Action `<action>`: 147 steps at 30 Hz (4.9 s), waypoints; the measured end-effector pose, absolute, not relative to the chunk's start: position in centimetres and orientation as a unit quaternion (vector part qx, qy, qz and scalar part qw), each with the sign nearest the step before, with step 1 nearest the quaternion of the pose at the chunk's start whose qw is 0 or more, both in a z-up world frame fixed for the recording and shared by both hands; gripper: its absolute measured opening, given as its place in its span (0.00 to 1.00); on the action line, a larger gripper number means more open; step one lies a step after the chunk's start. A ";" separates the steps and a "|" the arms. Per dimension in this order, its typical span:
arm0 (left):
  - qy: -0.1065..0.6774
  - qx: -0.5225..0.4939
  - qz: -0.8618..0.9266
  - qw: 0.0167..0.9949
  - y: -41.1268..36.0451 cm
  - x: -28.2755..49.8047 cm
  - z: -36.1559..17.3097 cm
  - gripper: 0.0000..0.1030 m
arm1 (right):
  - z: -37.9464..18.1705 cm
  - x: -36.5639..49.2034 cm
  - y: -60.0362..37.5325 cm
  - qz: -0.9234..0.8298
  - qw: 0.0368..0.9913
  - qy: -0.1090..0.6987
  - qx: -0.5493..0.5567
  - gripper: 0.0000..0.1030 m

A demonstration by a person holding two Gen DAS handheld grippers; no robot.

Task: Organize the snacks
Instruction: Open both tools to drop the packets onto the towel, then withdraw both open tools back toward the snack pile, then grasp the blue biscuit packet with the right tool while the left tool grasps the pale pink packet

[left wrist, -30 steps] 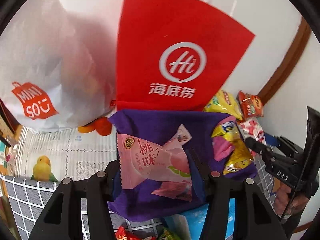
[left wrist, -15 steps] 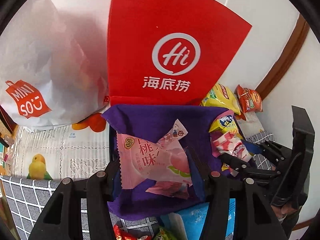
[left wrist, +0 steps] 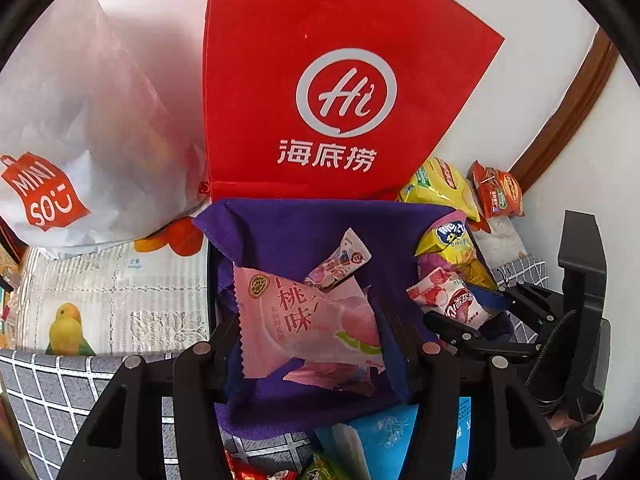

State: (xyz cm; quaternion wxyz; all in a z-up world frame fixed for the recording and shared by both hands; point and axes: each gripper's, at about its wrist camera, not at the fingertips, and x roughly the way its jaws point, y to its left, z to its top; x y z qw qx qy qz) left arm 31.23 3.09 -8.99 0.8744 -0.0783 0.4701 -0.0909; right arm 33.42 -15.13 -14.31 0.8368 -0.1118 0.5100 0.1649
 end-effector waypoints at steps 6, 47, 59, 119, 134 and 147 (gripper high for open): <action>0.484 -0.077 -0.087 0.867 2.8 31.6 -10.0 0.53 | -14.4 33.3 -15.1 0.164 0.838 0.509 -0.112 0.50; 0.478 -0.112 -0.142 0.859 1.2 31.6 -10.2 0.81 | -5.1 30.3 -18.1 0.172 0.901 0.397 -0.033 0.66; 0.455 -0.120 -0.172 0.865 1.1 30.3 -7.8 0.84 | -3.5 29.8 -18.8 0.137 0.916 0.375 -0.033 0.74; 0.355 -0.072 -0.065 0.930 8.0 11.4 -1.8 0.84 | -6.3 10.6 -15.5 0.111 0.917 0.384 -0.010 0.84; 0.397 -0.066 -0.033 0.915 11.7 10.1 -7.3 0.84 | -14.7 9.4 -9.7 0.195 0.874 0.430 -0.111 0.69; 0.417 -0.084 -0.041 0.904 12.1 10.4 -9.1 0.84 | -17.9 11.9 -8.2 0.198 0.856 0.447 -0.169 0.69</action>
